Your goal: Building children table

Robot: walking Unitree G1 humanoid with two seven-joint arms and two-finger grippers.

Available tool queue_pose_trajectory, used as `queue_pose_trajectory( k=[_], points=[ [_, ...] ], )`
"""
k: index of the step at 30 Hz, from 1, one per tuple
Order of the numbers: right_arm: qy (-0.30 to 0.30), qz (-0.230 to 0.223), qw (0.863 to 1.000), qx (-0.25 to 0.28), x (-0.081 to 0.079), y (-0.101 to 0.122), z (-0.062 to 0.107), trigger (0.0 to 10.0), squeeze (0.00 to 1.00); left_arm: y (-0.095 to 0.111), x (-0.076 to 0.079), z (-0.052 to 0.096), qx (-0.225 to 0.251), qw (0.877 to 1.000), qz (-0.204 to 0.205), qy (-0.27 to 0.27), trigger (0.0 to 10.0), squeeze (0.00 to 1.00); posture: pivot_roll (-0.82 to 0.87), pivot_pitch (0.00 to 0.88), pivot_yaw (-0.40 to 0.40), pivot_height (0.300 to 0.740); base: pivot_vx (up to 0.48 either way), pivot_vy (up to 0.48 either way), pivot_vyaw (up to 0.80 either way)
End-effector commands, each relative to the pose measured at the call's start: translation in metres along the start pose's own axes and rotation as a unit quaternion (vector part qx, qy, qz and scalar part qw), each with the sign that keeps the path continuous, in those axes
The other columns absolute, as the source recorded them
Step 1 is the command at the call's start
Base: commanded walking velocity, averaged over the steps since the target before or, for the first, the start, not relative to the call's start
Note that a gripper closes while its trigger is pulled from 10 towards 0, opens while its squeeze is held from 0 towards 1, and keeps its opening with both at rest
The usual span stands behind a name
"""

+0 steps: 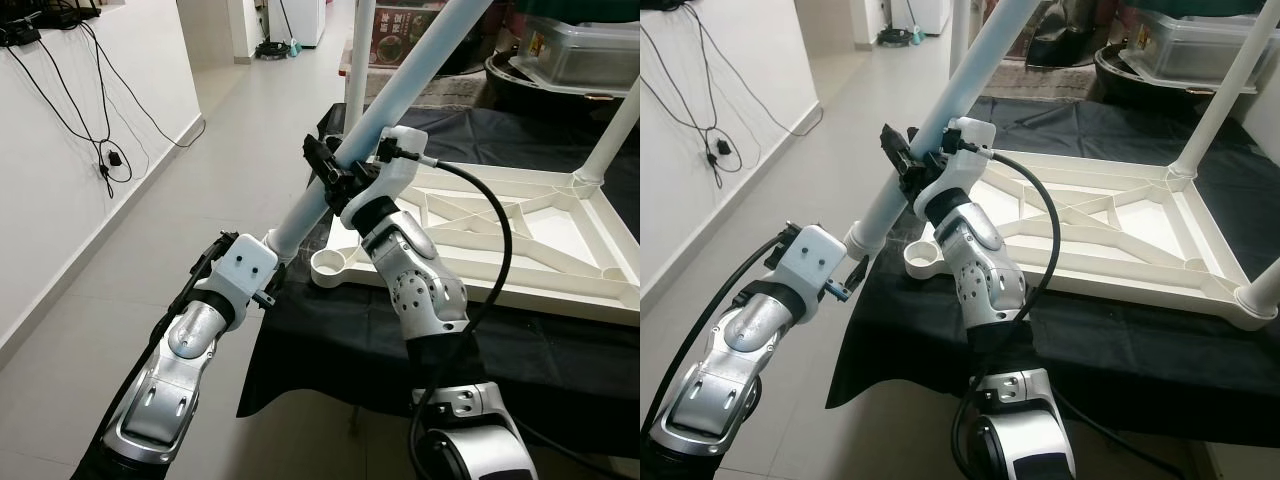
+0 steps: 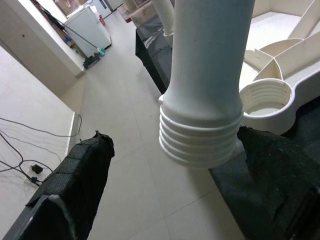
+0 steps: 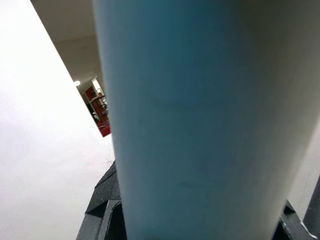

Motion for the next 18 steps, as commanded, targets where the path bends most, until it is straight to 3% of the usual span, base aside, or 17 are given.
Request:
queue_pose_trajectory(
  k=[1,18],
  points=[
    [0.037,-0.019,0.999,0.001,-0.013,0.001,0.000,10.0,0.00,-0.008,-0.002,0.000,-0.013,1.000,-0.003,0.007,10.0,0.00,0.09,0.042,-0.025,0.740,0.000,0.000,0.00],
    [0.076,-0.060,0.995,-0.005,-0.028,-0.002,0.002,10.0,0.00,-0.018,0.003,-0.001,-0.029,0.999,0.026,0.004,10.0,0.00,0.08,0.052,-0.020,0.740,0.000,0.000,0.00]
  ],
)
Point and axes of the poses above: a point about 5 cm out from each wrist's last joint towards the gripper, its own z axis pointing back from the gripper into the wrist, its own y axis along the axis of the wrist's last joint, x = y × z, the point moved 4 cm from there along -z, pointing out of the wrist towards the gripper, and after that the axes turned 11 degrees about z, right-handed, at the moved point
